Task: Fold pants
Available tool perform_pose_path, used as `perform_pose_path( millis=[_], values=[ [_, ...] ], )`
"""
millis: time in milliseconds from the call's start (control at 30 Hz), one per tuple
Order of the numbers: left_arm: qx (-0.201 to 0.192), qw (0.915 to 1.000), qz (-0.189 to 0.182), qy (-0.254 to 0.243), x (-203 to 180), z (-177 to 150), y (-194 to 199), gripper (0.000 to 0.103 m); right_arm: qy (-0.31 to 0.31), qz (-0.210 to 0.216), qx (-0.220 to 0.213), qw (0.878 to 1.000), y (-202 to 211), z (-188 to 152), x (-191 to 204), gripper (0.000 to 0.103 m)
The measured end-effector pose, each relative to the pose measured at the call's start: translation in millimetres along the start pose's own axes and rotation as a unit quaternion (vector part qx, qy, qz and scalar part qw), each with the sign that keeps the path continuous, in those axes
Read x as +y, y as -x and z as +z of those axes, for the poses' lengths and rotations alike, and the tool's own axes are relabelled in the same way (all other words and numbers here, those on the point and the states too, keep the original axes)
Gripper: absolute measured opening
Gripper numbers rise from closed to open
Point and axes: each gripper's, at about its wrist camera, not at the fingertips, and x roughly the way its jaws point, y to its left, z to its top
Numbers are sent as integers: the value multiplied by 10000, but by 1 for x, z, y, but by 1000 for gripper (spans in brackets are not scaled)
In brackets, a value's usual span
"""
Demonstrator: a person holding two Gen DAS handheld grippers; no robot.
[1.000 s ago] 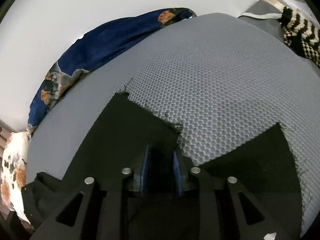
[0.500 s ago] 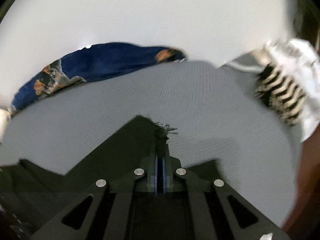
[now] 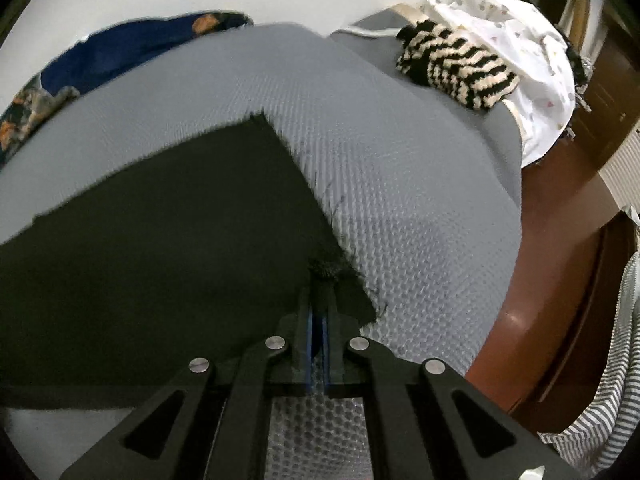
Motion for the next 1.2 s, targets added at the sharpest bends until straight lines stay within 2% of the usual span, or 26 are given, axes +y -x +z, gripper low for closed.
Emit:
perform_pose_path(
  millis=[100, 167, 233, 267, 300, 367, 400, 433, 500, 600, 667, 767, 900, 1067, 1200],
  values=[
    [-8, 9999, -84, 67, 3, 1, -3, 16, -2, 8, 28, 10000, -2, 3, -1, 1],
    [-6, 9997, -160, 160, 6, 0, -2, 16, 9, 1, 210, 9998, -11, 0, -2, 2],
    [5, 9996, -194, 208, 7, 0, -1, 18, -272, 99, 154, 9995, -11, -6, -5, 10],
    [27, 9997, -181, 183, 6, 0, -1, 19, -392, 149, 161, 9990, -11, -6, -10, 20],
    [56, 9997, -177, 159, 5, -1, 0, 24, -513, 120, 183, 9984, -10, -6, -17, 28],
    [81, 9998, -131, 151, 6, -1, 6, 39, -600, 207, 170, 9978, -6, -6, -25, 28],
    [63, 9998, -101, 148, 7, -1, 9, 54, -610, 266, 170, 9976, -4, -3, -28, 27],
    [21, 9999, -64, 142, 7, 0, 13, 62, -620, 263, 137, 9976, -2, 2, -31, 28],
    [-119, 9998, -122, 142, 10, 0, 24, 62, -606, 427, -38, 9972, 5, 15, -35, 28],
    [-377, 9984, -305, 301, 19, 2, 42, 62, -435, 1071, -138, 9932, 4, 41, -27, 28],
    [-566, 9966, -329, 500, 29, 6, 51, 62, -285, 1537, 3, 9877, -8, 59, -17, 28],
    [-758, 9922, -197, 965, 49, 13, 56, 62, -22, 1909, 181, 9814, -31, 87, -2, 28],
    [-821, 9860, 205, 1435, 71, 19, 51, 62, 421, 2049, 315, 9774, -58, 115, 12, 28],
    [-695, 9788, 324, 1901, 89, 17, 43, 62, 692, 1964, 393, 9773, -79, 131, 21, 28],
    [-615, 9782, 389, 1944, 91, 15, 39, 62, 951, 1971, 422, 9748, -90, 134, 21, 28]
  ],
)
